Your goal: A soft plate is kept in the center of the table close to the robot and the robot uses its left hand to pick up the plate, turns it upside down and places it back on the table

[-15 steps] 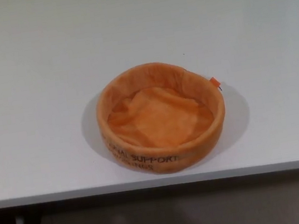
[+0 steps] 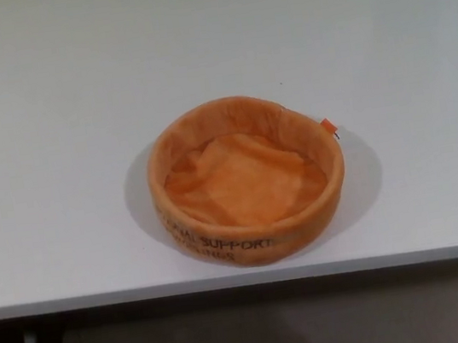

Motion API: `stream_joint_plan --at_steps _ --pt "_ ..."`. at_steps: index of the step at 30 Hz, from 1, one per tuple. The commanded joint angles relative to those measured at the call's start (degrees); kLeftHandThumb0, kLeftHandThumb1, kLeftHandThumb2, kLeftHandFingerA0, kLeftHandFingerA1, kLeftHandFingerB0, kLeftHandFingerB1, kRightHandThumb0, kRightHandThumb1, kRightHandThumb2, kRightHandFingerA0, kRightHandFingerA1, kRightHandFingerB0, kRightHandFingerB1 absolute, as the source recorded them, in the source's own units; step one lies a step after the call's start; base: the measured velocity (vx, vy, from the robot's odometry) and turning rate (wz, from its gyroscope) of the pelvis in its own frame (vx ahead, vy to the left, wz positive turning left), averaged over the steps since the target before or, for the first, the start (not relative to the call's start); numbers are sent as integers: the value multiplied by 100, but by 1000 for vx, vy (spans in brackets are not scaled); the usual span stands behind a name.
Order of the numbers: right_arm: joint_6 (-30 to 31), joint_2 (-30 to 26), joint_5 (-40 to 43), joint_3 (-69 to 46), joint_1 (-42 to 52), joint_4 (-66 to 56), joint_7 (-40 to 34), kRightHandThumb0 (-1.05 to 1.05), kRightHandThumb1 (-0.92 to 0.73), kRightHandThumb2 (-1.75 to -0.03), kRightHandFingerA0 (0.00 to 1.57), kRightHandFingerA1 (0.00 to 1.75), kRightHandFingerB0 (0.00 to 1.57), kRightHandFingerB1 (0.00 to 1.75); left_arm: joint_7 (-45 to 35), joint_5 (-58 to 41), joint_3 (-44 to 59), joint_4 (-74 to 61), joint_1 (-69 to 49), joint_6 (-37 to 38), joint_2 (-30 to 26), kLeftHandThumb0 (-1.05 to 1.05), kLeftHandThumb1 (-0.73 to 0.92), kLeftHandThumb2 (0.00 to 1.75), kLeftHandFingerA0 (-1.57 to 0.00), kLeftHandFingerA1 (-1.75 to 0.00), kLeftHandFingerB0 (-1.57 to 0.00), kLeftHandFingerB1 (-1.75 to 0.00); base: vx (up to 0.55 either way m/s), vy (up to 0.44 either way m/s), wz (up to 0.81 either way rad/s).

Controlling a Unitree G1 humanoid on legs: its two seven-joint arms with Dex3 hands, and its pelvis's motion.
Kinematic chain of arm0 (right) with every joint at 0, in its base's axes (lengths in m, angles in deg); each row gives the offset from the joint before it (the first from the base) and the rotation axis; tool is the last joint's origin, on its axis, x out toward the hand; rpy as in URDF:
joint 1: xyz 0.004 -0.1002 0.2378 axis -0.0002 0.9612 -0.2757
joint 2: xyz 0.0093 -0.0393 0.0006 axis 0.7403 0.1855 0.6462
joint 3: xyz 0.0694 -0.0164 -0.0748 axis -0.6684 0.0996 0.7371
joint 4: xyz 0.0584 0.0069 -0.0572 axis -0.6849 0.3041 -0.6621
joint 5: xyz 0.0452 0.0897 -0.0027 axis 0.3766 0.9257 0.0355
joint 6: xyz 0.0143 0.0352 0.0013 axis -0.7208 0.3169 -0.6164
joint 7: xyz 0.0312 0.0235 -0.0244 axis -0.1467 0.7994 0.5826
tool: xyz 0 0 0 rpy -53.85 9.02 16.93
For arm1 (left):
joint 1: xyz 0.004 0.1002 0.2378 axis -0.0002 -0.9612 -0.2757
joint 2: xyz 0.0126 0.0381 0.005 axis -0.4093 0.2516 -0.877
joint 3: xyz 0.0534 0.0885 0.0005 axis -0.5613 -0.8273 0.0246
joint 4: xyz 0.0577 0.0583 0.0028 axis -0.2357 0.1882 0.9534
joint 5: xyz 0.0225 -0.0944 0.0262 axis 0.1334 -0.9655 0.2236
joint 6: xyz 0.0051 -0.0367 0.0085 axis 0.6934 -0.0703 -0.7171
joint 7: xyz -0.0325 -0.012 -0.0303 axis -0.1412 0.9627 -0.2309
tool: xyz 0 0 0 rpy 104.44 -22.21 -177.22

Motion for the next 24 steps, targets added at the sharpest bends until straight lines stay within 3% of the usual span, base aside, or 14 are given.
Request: stream_joint_plan --at_steps 1,3,4,5,6,7,9,13,14,15,19,20,22,24 --pt "-710 -242 568 -187 127 -193 776 -84 -92 -72 21 29 13 26 -128 -394 277 -335 -328 1320 91 -38 40 106 -1 -51 0 -49 0 0 0" --pt "-814 -233 610 -183 88 -162 856 -36 -48 -108 0 48 0 48 -72 -357 351 -419 -360 1410 115 -38 39 105 -2 -51 0 -49 0 0 0" --pt "-790 -225 605 -179 77 -192 840 -83 -92 -72 21 29 12 26 -27 -326 440 -453 -362 1516 118 -90 91 68 -17 -36 -17 -29 0 0 0" --pt "-779 -225 611 -180 81 -204 850 -36 -47 -108 0 48 0 49 -8 -306 510 -435 -347 1609 119 -89 92 69 -19 -36 -17 -29 0 0 0" --pt "-733 -210 650 -185 104 -249 870 -37 -47 -108 0 48 0 49 5 -333 581 -507 -341 1659 132 -88 92 68 -19 -36 -18 -29 0 0 0" --pt "-720 -193 689 -191 151 -331 882 -82 -92 -71 21 31 13 27 10 -402 615 -701 -410 1591 135 -90 92 68 -19 -34 -18 -28 0 0 0" --pt "-681 -158 737 -205 276 -550 874 -82 -92 -71 21 32 14 27 -5 -535 666 -1035 -551 1409 130 -88 70 111 -11 -46 -9 -41 0 0 0" --pt "-593 -134 735 -228 314 -636 920 -83 -92 -72 21 32 13 26 -34 -679 779 -1389 -683 1270 147 -89 70 111 -10 -46 -9 -41 0 0 0" --pt "-627 -148 726 -242 237 -480 954 -83 -92 -71 21 30 13 26 -91 -856 784 -1449 -682 1291 145 -90 91 68 -19 -35 -18 -28 0 0 0" --pt "-665 -153 714 -251 171 -365 977 -83 -92 -71 21 30 13 26 -121 -974 790 -1528 -696 1249 139 -86 69 110 -11 -47 -7 -40 0 0 0" --pt "-683 -138 721 -268 202 -454 1015 -82 -91 -72 20 32 13 27 -165 -1310 886 -1894 -729 1080 95 -91 91 68 -19 -36 -18 -28 0 0 0" --pt "-663 -138 699 -273 220 -464 1002 -83 -92 -72 21 31 13 26 -109 -1332 941 -2209 -776 1010 60 -89 70 112 -11 -47 -6 -39 0 0 0" --pt "-697 -123 719 -284 182 -388 1045 -83 -92 -70 22 30 15 27 -111 -1417 999 -2490 -780 968 43 -93 92 69 -18 -37 -17 -28 0 0 0" --pt "-660 -125 706 -306 193 -365 1033 -84 -92 -69 22 30 14 26 -52 -1411 1024 -2786 -797 813 50 -89 70 112 -11 -47 -5 -39 0 0 0"
